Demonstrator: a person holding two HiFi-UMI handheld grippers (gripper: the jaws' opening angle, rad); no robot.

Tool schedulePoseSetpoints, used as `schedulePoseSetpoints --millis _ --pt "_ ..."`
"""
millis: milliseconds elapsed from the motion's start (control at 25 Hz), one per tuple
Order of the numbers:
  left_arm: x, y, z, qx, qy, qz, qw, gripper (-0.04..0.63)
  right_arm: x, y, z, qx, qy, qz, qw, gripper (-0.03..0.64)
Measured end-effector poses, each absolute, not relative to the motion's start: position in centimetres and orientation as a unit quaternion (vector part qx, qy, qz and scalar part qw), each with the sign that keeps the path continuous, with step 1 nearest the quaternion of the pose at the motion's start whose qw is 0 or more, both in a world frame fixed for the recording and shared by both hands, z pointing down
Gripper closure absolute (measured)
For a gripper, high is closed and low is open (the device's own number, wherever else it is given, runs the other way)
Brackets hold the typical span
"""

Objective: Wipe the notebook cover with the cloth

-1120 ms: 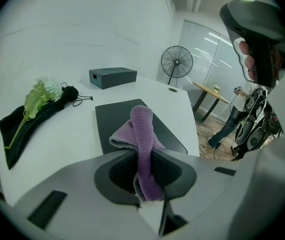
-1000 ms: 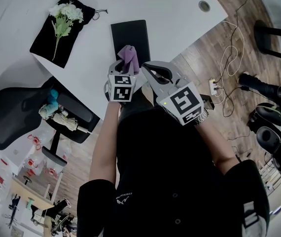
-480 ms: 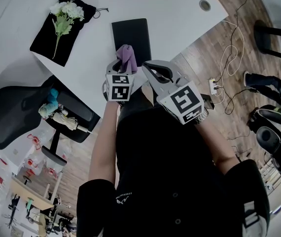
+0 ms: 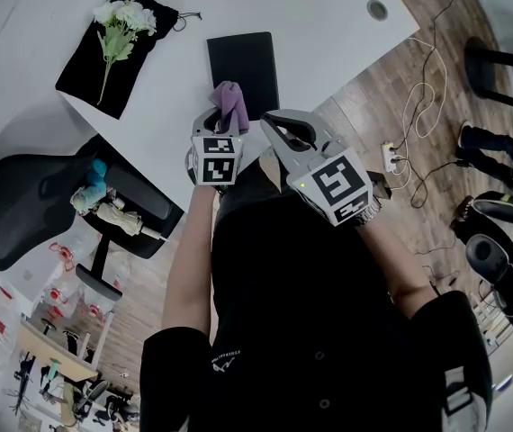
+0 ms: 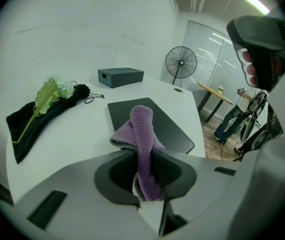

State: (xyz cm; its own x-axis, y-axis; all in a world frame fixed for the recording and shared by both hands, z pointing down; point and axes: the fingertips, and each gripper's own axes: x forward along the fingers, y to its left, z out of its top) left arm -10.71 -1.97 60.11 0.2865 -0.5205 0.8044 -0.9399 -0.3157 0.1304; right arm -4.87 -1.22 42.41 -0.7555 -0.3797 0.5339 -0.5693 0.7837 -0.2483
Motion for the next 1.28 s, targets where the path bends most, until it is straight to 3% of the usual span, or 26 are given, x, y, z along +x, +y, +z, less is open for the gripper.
schedulePoseSetpoints --millis 1280 --pt "-14.1 -0.3 59.8 0.702 -0.542 0.333 0.321 0.525 -5.6 -0.6 42.9 0.224 -0.923 0.192 0.248 0.614"
